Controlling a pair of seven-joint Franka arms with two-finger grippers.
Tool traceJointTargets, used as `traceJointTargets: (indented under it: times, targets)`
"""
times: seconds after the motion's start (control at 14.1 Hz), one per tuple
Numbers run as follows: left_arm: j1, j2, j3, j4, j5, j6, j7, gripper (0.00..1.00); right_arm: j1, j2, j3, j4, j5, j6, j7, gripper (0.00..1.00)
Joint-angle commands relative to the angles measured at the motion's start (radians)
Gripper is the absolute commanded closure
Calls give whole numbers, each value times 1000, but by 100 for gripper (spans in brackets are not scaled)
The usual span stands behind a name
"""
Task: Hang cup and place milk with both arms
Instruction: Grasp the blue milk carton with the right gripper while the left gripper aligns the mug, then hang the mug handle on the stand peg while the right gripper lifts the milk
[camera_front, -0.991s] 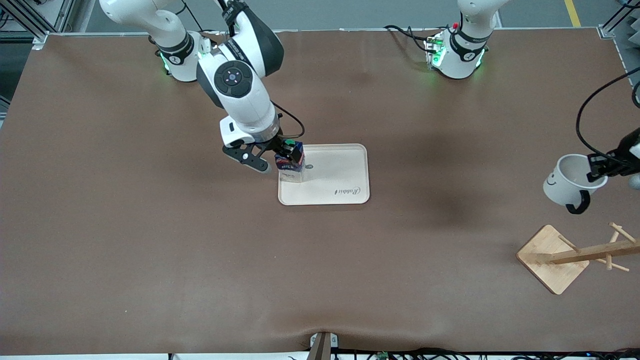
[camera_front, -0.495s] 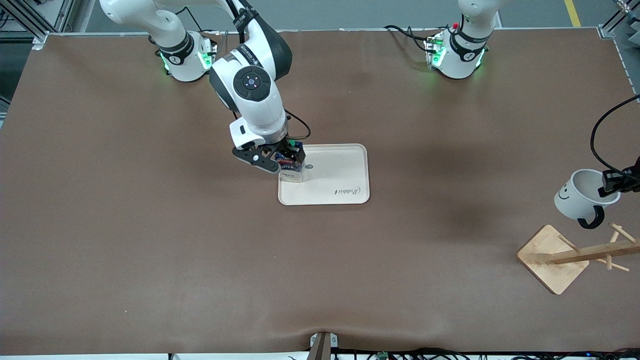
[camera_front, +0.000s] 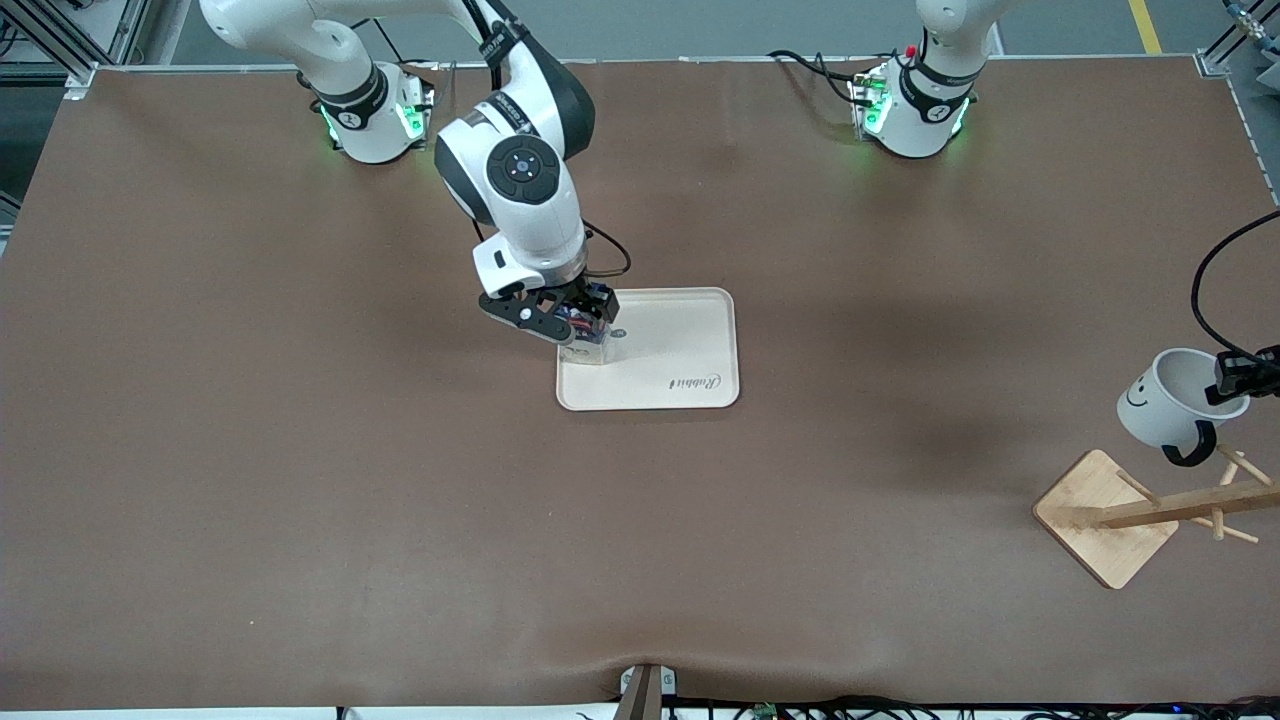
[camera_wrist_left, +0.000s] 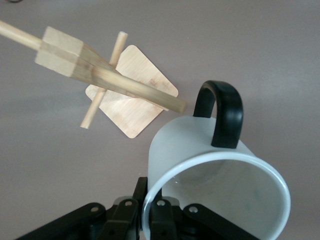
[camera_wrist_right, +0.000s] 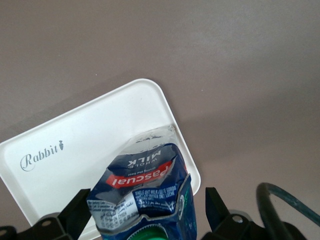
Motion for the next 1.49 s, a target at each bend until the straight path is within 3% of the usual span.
traceJointTargets:
  times: [0.0,0.07,0.14,0.28,0.35,0.42,0.5,0.64,0.71,0.85,0.99,1.13,1.42]
  targets:
    - [6,26,-3,63,-10,-7,24,100,32,19,-15,10,-75,-2,88,0]
    - [8,32,-3,64,-10,-7,24,100,34,21,-14,10,-97,-7,124,0]
    - [17,38,-3,70,-12,-7,25,100,34,22,-12,10,-97,-13,131,8]
    - [29,60,-3,95,-12,-6,56,100,32,22,-12,15,-97,-33,125,53]
    - [29,71,-3,102,-12,-6,63,100,34,25,-11,17,-97,-36,127,69]
    - [32,77,-3,107,-12,-3,65,100,34,28,-11,18,-97,-36,131,76]
    - [41,84,-3,112,-12,-1,67,100,34,27,-11,23,-94,-38,129,97]
    - [41,95,-3,112,-12,5,63,100,20,24,-12,53,-85,-80,124,100]
    - [40,98,-3,115,-12,11,62,95,10,24,-14,96,-85,-144,119,100]
    - [35,111,-3,119,-10,11,65,59,-38,24,-12,197,-74,-313,107,100]
    - [32,109,-4,124,-12,10,65,0,-93,10,-14,247,-47,-401,37,100]
    - [29,98,-12,124,-10,-7,60,0,-176,-21,-15,279,-2,-439,-49,100]
    - [6,57,-18,123,-12,-44,-37,0,-326,-103,-20,271,-13,-502,-244,100]
